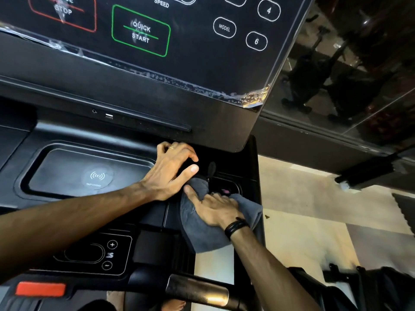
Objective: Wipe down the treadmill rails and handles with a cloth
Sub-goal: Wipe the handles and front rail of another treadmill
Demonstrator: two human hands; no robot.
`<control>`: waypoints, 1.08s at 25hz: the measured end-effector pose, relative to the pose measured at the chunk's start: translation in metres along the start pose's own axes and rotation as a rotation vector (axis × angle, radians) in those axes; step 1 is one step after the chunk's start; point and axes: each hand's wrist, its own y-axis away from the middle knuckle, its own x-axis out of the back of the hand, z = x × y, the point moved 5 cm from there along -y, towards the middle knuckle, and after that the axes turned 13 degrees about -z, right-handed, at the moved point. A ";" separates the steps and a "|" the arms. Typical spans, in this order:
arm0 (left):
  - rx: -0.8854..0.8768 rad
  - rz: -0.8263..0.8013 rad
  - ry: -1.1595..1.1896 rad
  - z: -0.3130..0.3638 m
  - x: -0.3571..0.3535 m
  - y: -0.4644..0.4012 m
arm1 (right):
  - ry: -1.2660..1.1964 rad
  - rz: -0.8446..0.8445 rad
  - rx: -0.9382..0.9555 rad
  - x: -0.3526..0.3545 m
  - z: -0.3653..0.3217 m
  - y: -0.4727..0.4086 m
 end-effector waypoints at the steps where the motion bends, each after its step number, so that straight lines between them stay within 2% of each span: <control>1: -0.001 -0.002 0.003 0.001 0.000 0.001 | 0.073 0.002 0.003 0.000 -0.002 -0.001; 4: 0.011 -0.002 0.012 0.002 0.000 0.001 | 0.125 0.035 0.064 0.005 0.001 0.006; 7: 0.021 -0.004 0.006 0.002 0.002 0.000 | 0.029 0.019 0.114 0.000 0.009 0.017; 10: 0.022 -0.013 0.000 0.002 -0.001 0.001 | -0.108 0.098 0.145 -0.004 0.013 0.021; 14: -0.008 -0.037 -0.015 0.003 -0.001 0.001 | -0.469 0.421 0.146 -0.012 0.023 0.024; 16: -0.041 -0.040 -0.024 0.002 0.000 0.004 | -0.753 0.534 0.200 -0.020 0.024 0.036; 18: -0.119 -0.103 -0.067 0.009 -0.003 0.004 | -1.108 0.624 0.309 -0.026 0.037 0.051; 20: -0.221 -0.206 -0.147 0.019 -0.010 0.004 | -1.334 0.711 0.352 -0.026 0.064 0.070; 23: -0.334 -0.340 -0.209 0.030 -0.017 0.006 | -1.539 0.949 0.373 -0.018 0.123 0.118; 25: -0.389 -0.378 -0.195 0.042 -0.021 0.008 | -1.626 1.085 0.514 -0.010 0.147 0.156; 26: -0.429 -0.395 -0.184 0.053 -0.025 0.007 | -1.597 1.121 0.541 -0.011 0.153 0.169; 27: -0.475 -0.414 -0.181 0.066 -0.030 0.005 | -1.515 1.095 0.479 -0.018 0.153 0.171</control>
